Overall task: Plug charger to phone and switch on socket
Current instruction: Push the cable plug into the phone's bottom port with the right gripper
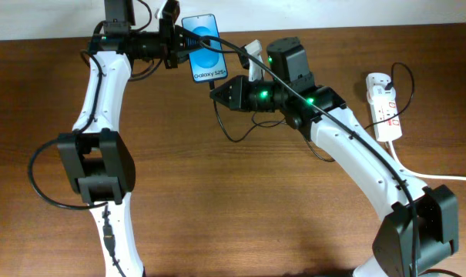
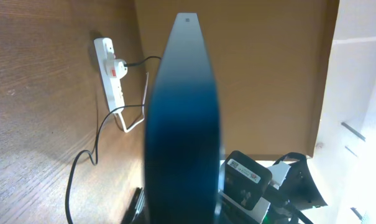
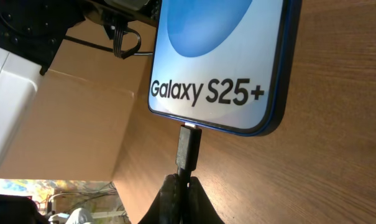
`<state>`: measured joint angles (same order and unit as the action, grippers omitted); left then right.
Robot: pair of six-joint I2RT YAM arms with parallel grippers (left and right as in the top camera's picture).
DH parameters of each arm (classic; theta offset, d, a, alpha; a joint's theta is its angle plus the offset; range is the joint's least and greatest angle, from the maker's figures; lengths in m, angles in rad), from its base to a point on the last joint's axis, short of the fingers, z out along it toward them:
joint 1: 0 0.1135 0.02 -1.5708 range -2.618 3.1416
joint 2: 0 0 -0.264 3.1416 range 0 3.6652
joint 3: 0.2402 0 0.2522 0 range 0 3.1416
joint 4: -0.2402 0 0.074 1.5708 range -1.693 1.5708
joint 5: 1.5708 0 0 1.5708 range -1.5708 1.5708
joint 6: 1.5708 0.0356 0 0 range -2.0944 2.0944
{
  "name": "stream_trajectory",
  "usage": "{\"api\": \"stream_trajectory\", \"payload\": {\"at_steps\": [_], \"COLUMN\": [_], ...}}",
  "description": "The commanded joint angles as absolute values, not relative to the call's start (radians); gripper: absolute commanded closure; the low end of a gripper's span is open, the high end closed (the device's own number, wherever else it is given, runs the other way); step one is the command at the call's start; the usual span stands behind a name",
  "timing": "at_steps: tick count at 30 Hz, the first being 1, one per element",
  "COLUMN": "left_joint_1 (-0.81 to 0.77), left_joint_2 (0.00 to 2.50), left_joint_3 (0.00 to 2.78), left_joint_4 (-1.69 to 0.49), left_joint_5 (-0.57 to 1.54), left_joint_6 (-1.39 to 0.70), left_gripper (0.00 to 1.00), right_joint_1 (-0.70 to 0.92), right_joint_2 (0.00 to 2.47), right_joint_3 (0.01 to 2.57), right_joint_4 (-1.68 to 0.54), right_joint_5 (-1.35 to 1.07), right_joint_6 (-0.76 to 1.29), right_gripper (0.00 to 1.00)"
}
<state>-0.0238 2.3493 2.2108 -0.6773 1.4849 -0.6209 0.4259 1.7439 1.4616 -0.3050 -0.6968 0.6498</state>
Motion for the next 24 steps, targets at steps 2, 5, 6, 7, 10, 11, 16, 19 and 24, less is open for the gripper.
{"api": "stream_trajectory", "payload": {"at_steps": [2, 5, 6, 7, 10, 11, 16, 19, 24], "left_joint_1": [-0.059, -0.059, -0.059, -0.059, -0.061, -0.064, -0.048, -0.031, -0.007], "left_joint_2": [2.34, 2.34, 2.34, 2.34, 2.34, 2.34, 2.34, 2.34, 2.341], "left_joint_3": [2.226, 2.226, 2.226, 2.226, 2.226, 2.226, 2.226, 2.226, 2.226], "left_joint_4": [-0.709, -0.724, -0.729, -0.735, -0.739, -0.738, -0.696, -0.664, -0.663], "left_joint_5": [1.574, 1.574, 1.574, 1.574, 1.574, 1.574, 1.572, 1.572, 1.549], "left_joint_6": [-0.605, -0.605, -0.605, -0.605, -0.604, -0.604, -0.581, -0.581, -0.453], "left_gripper": [1.0, 1.0, 1.0, 1.0, 1.0, 1.0, 1.0, 1.0, 1.0], "right_joint_1": [0.403, 0.403, 0.403, 0.403, 0.403, 0.403, 0.403, 0.403, 0.4], "right_joint_2": [1.759, 1.759, 1.759, 1.759, 1.759, 1.759, 1.759, 1.759, 1.758], "right_joint_3": [1.475, 1.475, 1.475, 1.475, 1.475, 1.475, 1.475, 1.475, 1.475], "right_joint_4": [-0.241, -0.227, -0.227, -0.227, -0.227, -0.228, -0.284, -0.302, -0.291], "right_joint_5": [-0.615, -0.612, -0.608, -0.604, -0.6, -0.6, -0.601, -0.617, -0.662], "right_joint_6": [0.641, 0.641, 0.641, 0.641, 0.641, 0.641, 0.639, 0.633, 0.598], "right_gripper": [0.96, 0.96, 0.96, 0.96, 0.96, 0.96, 0.68, 0.55, 0.46]}}
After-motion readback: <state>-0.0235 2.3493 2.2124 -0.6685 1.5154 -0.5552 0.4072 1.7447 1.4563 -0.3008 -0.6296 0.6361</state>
